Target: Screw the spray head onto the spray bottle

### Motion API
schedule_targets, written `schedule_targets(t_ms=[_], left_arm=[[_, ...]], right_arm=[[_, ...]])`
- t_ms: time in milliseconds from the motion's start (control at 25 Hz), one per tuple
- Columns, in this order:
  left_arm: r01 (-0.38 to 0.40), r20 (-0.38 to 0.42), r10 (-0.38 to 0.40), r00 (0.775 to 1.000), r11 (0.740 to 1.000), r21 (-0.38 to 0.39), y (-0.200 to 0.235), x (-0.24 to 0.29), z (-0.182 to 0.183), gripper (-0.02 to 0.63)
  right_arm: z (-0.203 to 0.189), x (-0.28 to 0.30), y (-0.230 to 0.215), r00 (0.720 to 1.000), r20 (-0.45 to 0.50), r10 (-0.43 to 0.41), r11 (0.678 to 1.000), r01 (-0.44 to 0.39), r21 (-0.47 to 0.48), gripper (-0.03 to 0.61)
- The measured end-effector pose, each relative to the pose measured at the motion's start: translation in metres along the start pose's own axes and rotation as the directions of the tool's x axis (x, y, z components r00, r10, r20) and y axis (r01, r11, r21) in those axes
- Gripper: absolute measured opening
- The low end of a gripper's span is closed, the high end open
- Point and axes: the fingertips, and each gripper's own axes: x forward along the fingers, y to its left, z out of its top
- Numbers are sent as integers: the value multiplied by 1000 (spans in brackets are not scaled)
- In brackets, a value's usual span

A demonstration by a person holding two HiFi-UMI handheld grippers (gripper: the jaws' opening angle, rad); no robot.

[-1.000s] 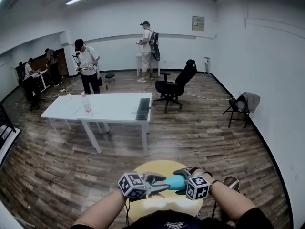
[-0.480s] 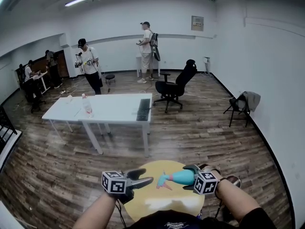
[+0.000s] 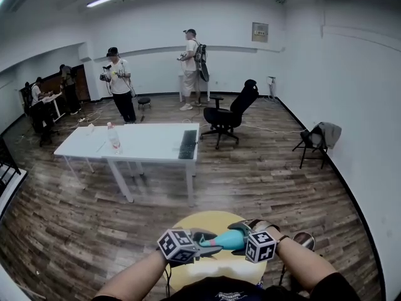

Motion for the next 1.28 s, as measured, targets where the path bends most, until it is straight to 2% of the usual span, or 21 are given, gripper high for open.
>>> schedule_targets(t_ms=[80,160,240,280,360,400,440,520,600,680,760,800,840,920,1040,1120,1160,1200,1240,1280], left_arm=[[1,4,-1,1000,1000,-12,1,1,0,236],[10,67,-2,998,994,-106,5,-2,4,246],[-4,177,43,983,976,-217,17,-15,11,263],[-9,242,80,967,960,-281,28,-28,14,292],[-3,349,162,923,910,-415,53,-64,12,333],[-6,374,201,905,886,-463,65,-82,7,341],[-15,378,228,897,871,-491,73,-96,1,342],[-27,348,229,909,866,-499,76,-106,-10,342],[-7,303,170,938,882,-471,66,-90,-13,342],[28,249,84,965,909,-416,47,-57,-9,342],[49,175,9,984,945,-323,26,-23,-4,360],[39,130,-6,991,966,-256,17,-10,-2,327],[20,89,-3,996,981,-191,11,-2,-2,241],[4,41,1,999,993,-118,7,3,-1,238],[4,-3,-5,1000,998,-57,4,3,-3,239],[12,4,-12,1000,996,-88,5,4,-2,239],[32,33,-27,999,989,-148,6,4,-1,241],[62,91,-42,995,971,-232,9,1,0,242],[100,185,-40,982,940,-326,15,-7,6,244],[141,297,-14,955,900,-412,24,-20,12,260]], right_arm=[[0,1,-1,1000,4,5,1000,-5,6,443],[0,2,1,1000,21,22,999,-22,34,443],[-8,3,2,999,38,38,995,-41,96,445],[-19,2,3,998,45,40,988,-47,147,446],[-49,-2,3,997,61,36,960,-51,276,446],[-65,-5,4,998,61,30,942,-49,331,446],[-78,-8,5,998,50,24,930,-41,366,446],[-91,-10,6,1000,11,14,928,-18,373,446],[-78,-9,3,1000,-8,4,950,-2,311,446],[-44,-4,-3,1000,-8,-8,980,9,199,446],[-13,1,-7,1000,-19,-16,997,17,80,448],[-5,3,-7,999,-31,-17,999,18,34,447],[-2,4,-7,999,-44,-17,1000,18,4,448],[-4,4,-4,999,-39,-8,1000,8,-4,447],[-3,3,-1,1000,-21,5,1000,-5,7,443],[-3,4,0,1000,-8,29,999,-29,24,442],[-2,5,3,998,9,55,997,-55,49,442],[-1,5,6,996,38,85,992,-88,88,442],[-1,6,10,991,75,111,982,-121,142,442],[-5,6,13,986,112,126,967,-147,207,443]])
